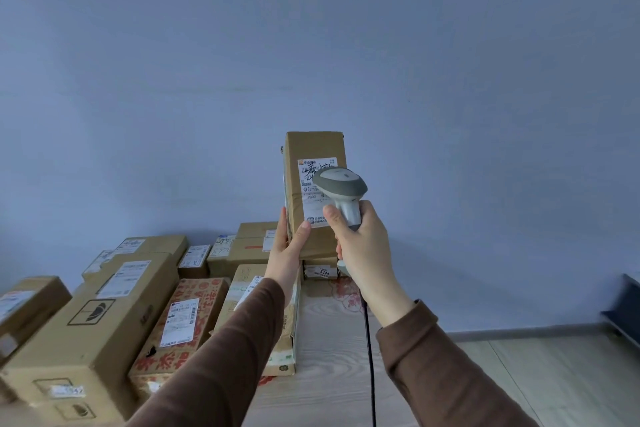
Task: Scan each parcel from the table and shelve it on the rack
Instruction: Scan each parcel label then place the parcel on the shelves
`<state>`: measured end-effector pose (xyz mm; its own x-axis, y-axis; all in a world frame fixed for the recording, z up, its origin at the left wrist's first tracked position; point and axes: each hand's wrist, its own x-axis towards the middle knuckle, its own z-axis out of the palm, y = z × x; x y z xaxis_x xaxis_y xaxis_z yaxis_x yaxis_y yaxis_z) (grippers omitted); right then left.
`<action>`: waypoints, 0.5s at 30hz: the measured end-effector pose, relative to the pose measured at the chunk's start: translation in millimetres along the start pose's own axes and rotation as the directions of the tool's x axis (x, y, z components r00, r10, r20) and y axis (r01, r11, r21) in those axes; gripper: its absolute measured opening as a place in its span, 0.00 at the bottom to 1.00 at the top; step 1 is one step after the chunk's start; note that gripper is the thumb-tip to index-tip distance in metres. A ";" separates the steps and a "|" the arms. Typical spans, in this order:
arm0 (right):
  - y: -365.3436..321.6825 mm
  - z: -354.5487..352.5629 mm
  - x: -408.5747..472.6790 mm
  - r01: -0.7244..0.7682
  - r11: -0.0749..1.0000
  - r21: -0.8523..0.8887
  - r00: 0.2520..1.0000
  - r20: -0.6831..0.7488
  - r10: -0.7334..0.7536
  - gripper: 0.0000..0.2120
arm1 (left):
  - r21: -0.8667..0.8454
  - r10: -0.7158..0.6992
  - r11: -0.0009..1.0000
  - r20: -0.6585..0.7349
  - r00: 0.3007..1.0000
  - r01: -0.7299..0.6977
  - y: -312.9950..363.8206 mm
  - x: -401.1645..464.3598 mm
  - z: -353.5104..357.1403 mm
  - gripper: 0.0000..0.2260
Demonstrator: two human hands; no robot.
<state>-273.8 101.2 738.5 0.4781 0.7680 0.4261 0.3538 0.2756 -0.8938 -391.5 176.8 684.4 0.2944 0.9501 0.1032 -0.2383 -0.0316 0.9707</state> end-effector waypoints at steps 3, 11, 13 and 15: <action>-3.0 0.9 0.0 -0.013 1.000 0.014 1.000 -0.004 0.013 0.25 | -0.002 0.008 1.000 -0.014 1.000 -0.008 2.1 -1.0 2.4 0.38; -7.1 0.9 0.8 -0.019 0.998 0.059 1.000 0.023 0.017 0.18 | -0.002 0.023 1.000 -0.015 1.000 -0.023 0.4 -0.1 2.1 0.38; -6.7 1.4 1.3 -0.015 0.999 0.049 0.999 0.034 0.014 0.18 | 0.009 0.024 1.000 -0.015 1.000 -0.024 0.6 0.0 1.9 0.38; -6.4 1.1 1.3 -0.012 0.999 0.052 0.999 0.042 0.010 0.17 | 0.008 0.026 1.000 -0.016 1.000 -0.026 -0.5 0.0 1.7 0.37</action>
<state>-276.4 101.1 744.6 0.4472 0.7945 0.4108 0.3056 0.2959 -0.9050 -389.8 176.4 684.3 0.2736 0.9537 0.1249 -0.2385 -0.0585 0.9694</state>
